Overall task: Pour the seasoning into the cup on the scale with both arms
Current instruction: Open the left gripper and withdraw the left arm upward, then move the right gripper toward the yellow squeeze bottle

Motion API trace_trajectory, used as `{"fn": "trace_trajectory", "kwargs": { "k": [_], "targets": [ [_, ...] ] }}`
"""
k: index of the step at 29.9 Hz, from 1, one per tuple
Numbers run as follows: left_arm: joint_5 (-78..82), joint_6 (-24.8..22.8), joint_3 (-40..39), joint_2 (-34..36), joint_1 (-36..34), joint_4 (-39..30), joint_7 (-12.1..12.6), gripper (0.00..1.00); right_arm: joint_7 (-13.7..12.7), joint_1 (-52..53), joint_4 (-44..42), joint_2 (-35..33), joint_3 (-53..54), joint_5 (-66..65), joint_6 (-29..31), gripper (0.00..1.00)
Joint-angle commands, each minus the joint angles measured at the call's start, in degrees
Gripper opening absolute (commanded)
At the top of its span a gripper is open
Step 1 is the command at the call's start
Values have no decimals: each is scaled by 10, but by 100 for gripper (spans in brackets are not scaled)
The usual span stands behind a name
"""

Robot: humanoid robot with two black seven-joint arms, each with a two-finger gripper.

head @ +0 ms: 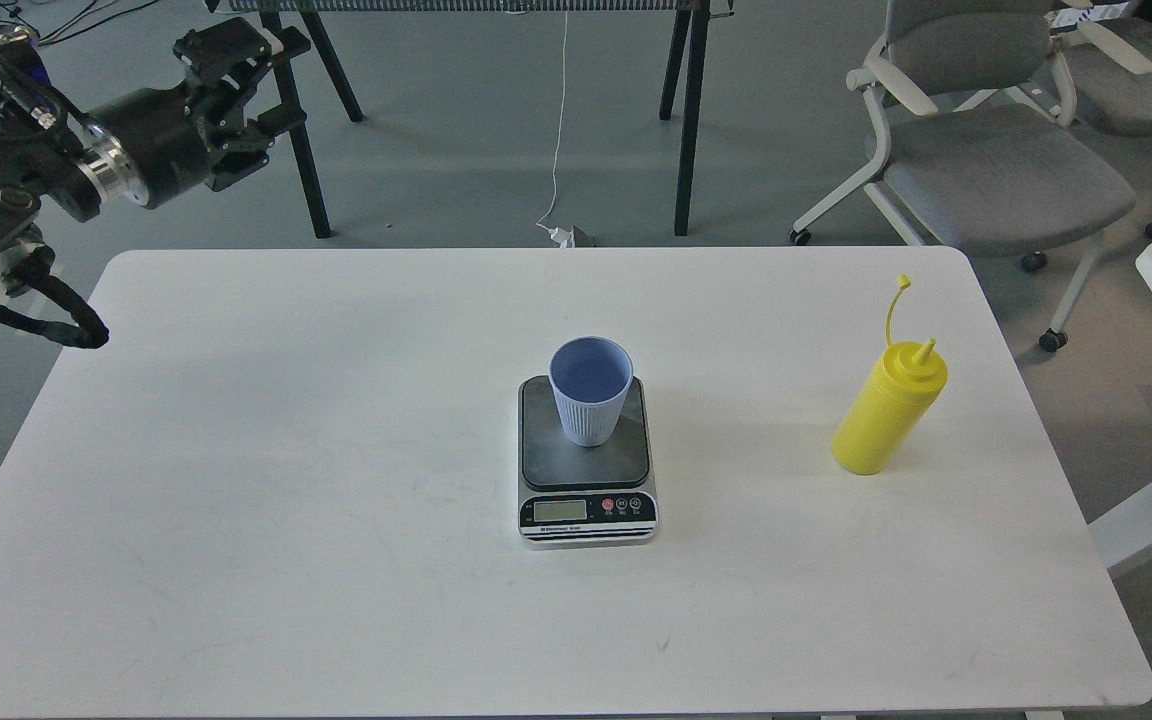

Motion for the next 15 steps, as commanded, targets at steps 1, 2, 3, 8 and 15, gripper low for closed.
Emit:
{"fn": "trace_trajectory", "kwargs": {
  "k": [1,2,3,8,15],
  "targets": [
    [3,0,1,0,11,0,0,85,9,-30,7,-7,12,22,0,99],
    [3,0,2,-1,12,0,0,85,8,-42,14,-7,14,38,0,99],
    [4,0,3,-1,14,0,0,85,8,-52,25,-7,16,55,0,99],
    [5,0,3,0,26,0,0,85,5,-105,79,-4,15,114,0,99],
    [18,0,4,0,31,1,0,85,4,-184,191,1,16,140,0,100]
  ]
}}
